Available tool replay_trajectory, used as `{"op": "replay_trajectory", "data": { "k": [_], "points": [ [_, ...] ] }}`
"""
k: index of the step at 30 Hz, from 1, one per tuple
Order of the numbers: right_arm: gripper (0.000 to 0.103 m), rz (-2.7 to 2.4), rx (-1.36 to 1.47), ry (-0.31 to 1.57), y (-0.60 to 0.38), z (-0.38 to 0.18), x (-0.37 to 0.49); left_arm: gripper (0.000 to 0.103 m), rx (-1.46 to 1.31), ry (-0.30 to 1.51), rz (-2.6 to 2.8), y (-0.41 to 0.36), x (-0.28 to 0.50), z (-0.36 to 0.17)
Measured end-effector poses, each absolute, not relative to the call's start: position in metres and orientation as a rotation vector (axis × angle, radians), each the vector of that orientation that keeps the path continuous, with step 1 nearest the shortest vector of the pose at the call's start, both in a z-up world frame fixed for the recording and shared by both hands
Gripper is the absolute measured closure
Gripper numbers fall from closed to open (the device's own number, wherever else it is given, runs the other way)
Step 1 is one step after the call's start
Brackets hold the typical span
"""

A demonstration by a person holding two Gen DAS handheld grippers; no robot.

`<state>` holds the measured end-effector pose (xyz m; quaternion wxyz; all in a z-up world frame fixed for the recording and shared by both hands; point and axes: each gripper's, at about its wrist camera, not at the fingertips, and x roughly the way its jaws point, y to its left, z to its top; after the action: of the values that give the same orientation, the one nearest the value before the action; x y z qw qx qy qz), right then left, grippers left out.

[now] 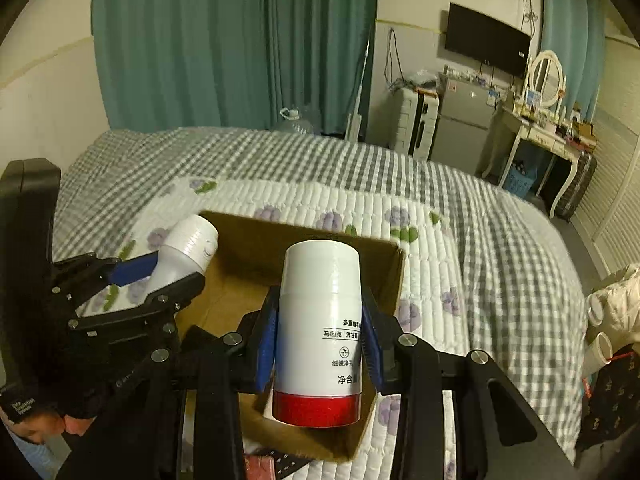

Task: Organize rigid objects
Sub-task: 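Lower both bottles into the box and open both grippers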

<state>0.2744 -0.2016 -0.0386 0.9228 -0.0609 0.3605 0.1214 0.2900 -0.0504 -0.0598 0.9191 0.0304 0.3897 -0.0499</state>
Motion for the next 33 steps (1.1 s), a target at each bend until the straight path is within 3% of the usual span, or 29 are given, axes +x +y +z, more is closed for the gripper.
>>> {"op": "replay_trajectory", "data": {
  "k": [6, 8, 10, 20, 22, 23, 31, 33],
  "points": [
    [0.067, 0.244, -0.119, 0.776, -0.204, -0.067, 0.289, 0.06, 0.085, 0.821, -0.115, -0.055, 0.301, -0.078],
    [0.067, 0.247, -0.118, 0.78, -0.204, -0.071, 0.29, 0.055, 0.085, 0.813, -0.119, -0.057, 0.301, -0.08],
    [0.067, 0.246, -0.12, 0.781, -0.204, -0.073, 0.292, 0.036, 0.097, 0.797, -0.101, -0.058, 0.298, -0.078],
    [0.067, 0.237, -0.097, 0.757, -0.209, -0.066, 0.296, 0.035, 0.07, 0.766, -0.066, -0.045, 0.282, -0.05],
    [0.055, 0.22, -0.09, 0.732, -0.211, -0.059, 0.293, 0.035, 0.062, 0.759, -0.062, -0.043, 0.277, -0.043],
    [0.042, 0.2, -0.086, 0.723, -0.214, -0.053, 0.289, 0.035, 0.056, 0.753, -0.06, -0.042, 0.272, -0.038],
    [0.039, 0.178, -0.096, 0.64, -0.228, 0.007, 0.227, 0.035, 0.027, 0.69, -0.043, -0.025, 0.215, 0.012],
    [0.035, 0.172, -0.103, 0.616, -0.23, 0.024, 0.202, 0.035, 0.024, 0.675, -0.048, -0.021, 0.198, 0.023]
  ]
}}
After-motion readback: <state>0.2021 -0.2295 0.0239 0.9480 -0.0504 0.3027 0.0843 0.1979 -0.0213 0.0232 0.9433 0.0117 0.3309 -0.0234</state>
